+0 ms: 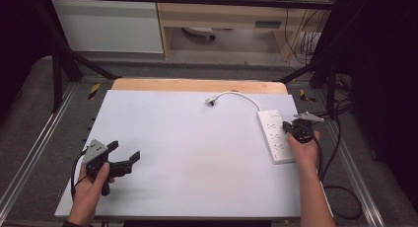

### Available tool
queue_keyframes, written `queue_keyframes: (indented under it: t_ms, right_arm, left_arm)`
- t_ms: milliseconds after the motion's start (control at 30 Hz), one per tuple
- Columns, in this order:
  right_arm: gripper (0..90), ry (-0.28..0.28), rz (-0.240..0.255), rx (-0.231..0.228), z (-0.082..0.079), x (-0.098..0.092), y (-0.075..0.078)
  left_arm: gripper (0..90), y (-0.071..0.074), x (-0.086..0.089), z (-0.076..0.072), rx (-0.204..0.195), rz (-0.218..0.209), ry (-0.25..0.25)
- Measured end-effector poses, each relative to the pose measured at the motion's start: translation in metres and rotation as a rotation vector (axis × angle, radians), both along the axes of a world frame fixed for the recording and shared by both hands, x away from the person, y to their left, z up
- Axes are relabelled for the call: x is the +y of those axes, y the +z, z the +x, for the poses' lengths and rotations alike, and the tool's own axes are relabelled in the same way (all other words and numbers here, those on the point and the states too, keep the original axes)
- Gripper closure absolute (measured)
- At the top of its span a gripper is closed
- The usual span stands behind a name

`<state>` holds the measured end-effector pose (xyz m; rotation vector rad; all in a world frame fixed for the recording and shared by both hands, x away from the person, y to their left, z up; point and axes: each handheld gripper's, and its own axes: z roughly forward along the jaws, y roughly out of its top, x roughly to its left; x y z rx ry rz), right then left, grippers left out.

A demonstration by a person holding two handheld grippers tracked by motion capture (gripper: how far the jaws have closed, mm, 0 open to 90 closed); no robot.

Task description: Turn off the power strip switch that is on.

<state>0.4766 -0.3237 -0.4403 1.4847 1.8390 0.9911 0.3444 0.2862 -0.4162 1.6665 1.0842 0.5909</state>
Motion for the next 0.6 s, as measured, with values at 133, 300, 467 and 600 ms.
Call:
queue_keyframes:
  t_ms: [133, 300, 467, 600]
  right_arm:
    - [90.0, -0.002, -0.003, 0.004, 0.0, 0.0007, 0.0002]
    - [90.0, -0.001, -0.02, 0.008, 0.0004, 0.003, 0.0007]
    - [90.0, -0.002, -0.013, 0.013, 0.0007, 0.0028, 0.0008]
    - [90.0, -0.004, -0.013, 0.013, 0.0008, 0.003, 0.0007]
  left_arm:
    - [5.6, 0.0001, 0.0, -0.0001, 0.0, 0.001, 0.0]
    - [5.6, -0.0003, -0.0004, 0.0, 0.001, 0.003, 0.0]
    - [5.6, -0.0003, -0.0003, 0.0001, 0.001, 0.003, 0.001]
    - [5.6, -0.0004, -0.0004, 0.0, 0.002, 0.004, 0.002]
